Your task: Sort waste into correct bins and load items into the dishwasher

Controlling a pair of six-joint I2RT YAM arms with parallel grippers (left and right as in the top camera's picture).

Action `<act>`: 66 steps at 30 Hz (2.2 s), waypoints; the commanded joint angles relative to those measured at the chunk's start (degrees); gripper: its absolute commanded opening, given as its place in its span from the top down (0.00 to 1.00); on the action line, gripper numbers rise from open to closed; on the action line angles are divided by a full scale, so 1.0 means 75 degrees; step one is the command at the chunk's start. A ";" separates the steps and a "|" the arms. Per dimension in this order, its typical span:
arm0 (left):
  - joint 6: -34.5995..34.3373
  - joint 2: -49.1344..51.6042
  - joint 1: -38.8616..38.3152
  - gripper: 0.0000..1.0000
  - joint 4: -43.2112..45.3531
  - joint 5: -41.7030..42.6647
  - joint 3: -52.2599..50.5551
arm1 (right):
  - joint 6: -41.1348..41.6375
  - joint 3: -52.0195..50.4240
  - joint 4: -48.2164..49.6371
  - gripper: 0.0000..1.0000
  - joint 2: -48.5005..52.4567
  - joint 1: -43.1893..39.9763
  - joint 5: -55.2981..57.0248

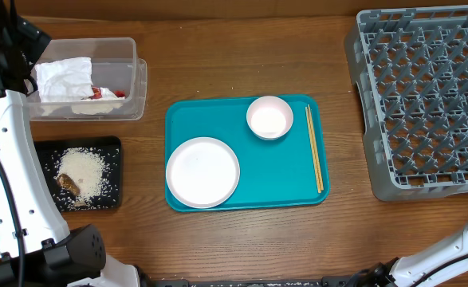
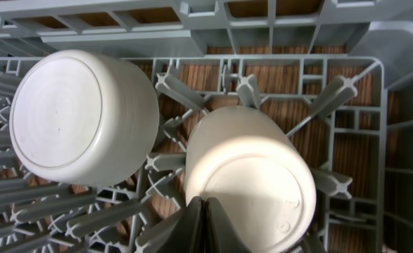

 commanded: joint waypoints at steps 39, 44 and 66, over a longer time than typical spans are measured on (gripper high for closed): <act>-0.0047 0.0035 -0.0006 0.00 0.0003 -0.0131 0.0015 | -0.0580 0.0629 0.0251 0.28 -0.1839 0.1061 -0.8533; -0.0047 0.0035 -0.0006 0.00 0.0003 -0.0131 0.0015 | -0.1920 0.0629 -0.1571 0.02 -0.1839 0.2970 -0.7912; -0.0047 0.0035 -0.0006 0.00 0.0003 -0.0131 0.0015 | -0.1425 -0.0487 -0.1559 0.34 -0.1352 1.0101 -0.1513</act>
